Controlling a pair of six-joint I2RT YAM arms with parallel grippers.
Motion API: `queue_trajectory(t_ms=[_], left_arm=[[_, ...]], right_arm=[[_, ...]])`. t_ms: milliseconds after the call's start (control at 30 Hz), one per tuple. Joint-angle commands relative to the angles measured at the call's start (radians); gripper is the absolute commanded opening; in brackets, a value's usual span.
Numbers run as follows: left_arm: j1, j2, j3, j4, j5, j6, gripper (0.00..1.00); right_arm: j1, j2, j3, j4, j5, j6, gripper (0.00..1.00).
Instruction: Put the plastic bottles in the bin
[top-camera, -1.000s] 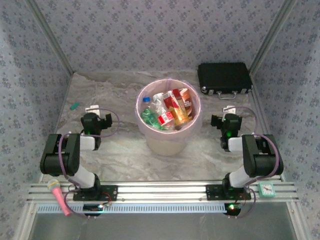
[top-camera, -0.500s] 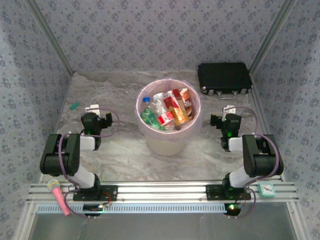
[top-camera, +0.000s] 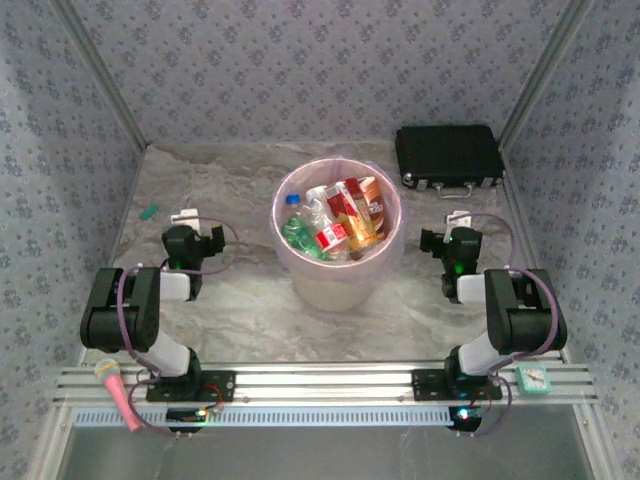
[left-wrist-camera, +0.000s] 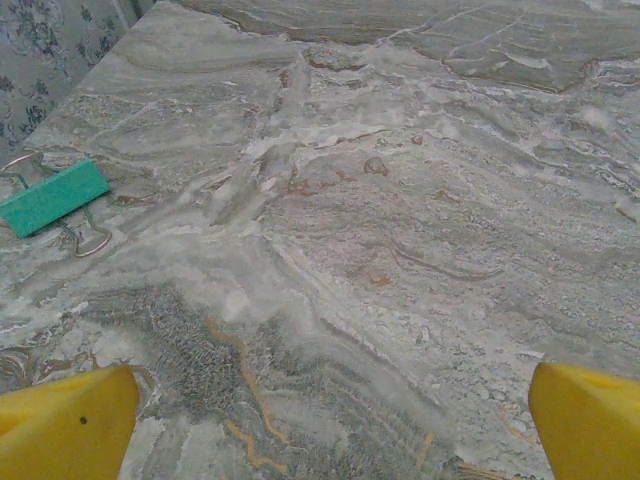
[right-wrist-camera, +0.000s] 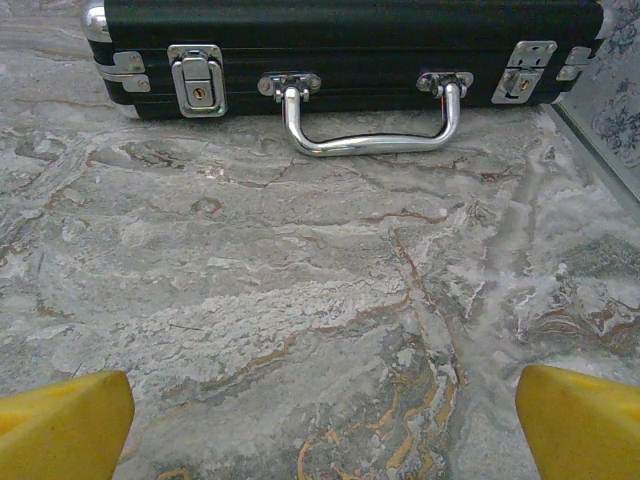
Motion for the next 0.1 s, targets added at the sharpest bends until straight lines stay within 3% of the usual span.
queue_trajectory(t_ms=[0, 67], left_arm=[[0.008, -0.003, 0.000, 0.041, 0.016, 0.008, 1.00], [0.008, -0.003, 0.002, 0.042, 0.016, 0.009, 1.00]], right_arm=[[-0.005, -0.001, 0.015, 0.016, -0.009, 0.015, 1.00], [-0.003, -0.002, 0.013, 0.017, -0.007, 0.013, 1.00]])
